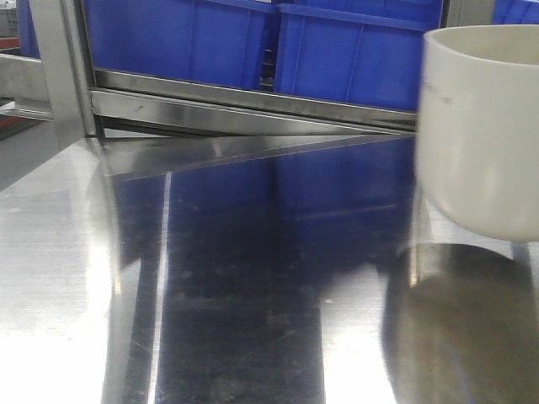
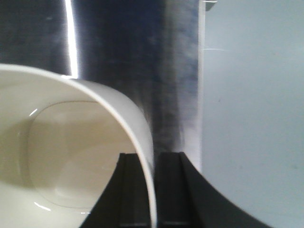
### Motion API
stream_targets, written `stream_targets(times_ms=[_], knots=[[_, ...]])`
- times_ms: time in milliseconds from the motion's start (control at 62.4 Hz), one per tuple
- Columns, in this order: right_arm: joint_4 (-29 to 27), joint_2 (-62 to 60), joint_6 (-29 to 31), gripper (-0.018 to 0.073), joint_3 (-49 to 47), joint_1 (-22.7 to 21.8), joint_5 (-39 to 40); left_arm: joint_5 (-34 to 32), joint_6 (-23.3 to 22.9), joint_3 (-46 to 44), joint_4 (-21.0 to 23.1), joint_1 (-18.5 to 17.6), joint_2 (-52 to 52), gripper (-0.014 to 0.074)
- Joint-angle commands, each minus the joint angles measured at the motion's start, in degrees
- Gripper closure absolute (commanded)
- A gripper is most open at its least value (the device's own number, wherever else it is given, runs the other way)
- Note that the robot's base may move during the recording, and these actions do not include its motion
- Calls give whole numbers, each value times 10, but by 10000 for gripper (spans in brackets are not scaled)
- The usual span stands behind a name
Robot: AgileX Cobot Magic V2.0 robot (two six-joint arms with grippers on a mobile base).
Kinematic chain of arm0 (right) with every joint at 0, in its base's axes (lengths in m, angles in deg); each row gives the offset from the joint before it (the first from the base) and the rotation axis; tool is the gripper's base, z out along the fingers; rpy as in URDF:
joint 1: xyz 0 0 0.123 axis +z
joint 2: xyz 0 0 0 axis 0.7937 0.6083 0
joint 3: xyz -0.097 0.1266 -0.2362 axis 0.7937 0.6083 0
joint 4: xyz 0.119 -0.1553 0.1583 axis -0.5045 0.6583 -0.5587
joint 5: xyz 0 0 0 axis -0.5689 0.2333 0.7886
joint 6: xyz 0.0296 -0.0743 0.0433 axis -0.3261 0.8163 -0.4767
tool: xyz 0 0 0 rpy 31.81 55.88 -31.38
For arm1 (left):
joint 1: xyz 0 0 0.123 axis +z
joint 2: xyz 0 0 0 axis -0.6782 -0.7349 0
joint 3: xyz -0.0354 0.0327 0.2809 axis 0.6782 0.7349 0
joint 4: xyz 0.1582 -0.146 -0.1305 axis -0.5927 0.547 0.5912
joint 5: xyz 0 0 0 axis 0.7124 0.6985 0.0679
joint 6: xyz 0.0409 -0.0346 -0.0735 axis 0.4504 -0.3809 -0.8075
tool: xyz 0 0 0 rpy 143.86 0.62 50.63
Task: Move white bin to right shelf second layer
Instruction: 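Drive the base back from the table holding the bin in the right gripper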
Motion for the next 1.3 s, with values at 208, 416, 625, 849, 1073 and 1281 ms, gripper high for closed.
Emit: stream_targets(times_ms=[208,416,625,849,1073,1281], knots=[[-37,-174,80,504,132,-57,117,-47,-2,16,4,0,9,512],[-37,-296,80,504,192,-57,109,-47,-2,16,4,0,9,512],[-37,-416,80,504,202,-57,75,-47,-2,16,4,0,9,512],[-37,-453,80,504,202,-57,60,-47,-2,16,4,0,9,512],[-37,-453,80,504,202,-57,60,-47,-2,16,4,0,9,512],[-37,-453,80,504,202,-57,60,-47,-2,16,4,0,9,512]])
